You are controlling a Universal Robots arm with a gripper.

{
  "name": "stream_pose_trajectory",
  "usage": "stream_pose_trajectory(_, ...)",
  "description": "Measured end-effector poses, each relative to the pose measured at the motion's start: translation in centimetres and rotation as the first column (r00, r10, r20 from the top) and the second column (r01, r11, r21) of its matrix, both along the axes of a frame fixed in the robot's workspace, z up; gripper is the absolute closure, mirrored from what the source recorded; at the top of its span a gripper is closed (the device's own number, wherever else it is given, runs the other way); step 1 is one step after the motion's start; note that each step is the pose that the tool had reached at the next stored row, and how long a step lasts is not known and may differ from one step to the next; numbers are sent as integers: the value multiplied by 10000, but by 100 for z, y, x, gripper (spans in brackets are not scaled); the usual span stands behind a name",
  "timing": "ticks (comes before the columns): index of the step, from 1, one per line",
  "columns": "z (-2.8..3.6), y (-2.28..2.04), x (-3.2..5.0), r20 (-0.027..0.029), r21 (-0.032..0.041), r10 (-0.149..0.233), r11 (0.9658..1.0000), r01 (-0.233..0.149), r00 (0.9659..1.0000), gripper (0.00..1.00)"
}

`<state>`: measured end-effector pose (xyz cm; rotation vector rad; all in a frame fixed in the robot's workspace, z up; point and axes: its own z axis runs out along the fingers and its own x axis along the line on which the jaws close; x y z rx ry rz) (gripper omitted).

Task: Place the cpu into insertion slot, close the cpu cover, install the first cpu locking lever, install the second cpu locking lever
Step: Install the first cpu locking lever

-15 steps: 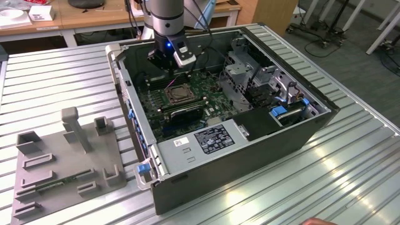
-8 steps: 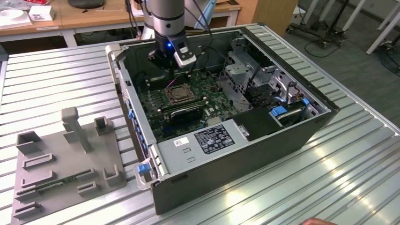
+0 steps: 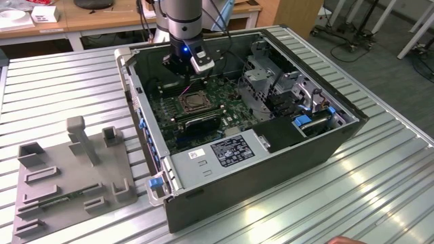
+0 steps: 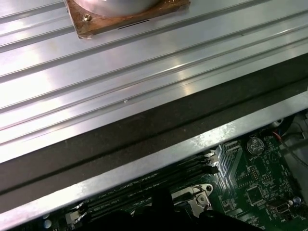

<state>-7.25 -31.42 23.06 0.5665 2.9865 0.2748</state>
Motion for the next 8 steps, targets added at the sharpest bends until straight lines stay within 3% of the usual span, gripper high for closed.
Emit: stream_pose_trajectory(8, -10, 1, 2, 3, 19, 0, 10000, 0, 10000, 89)
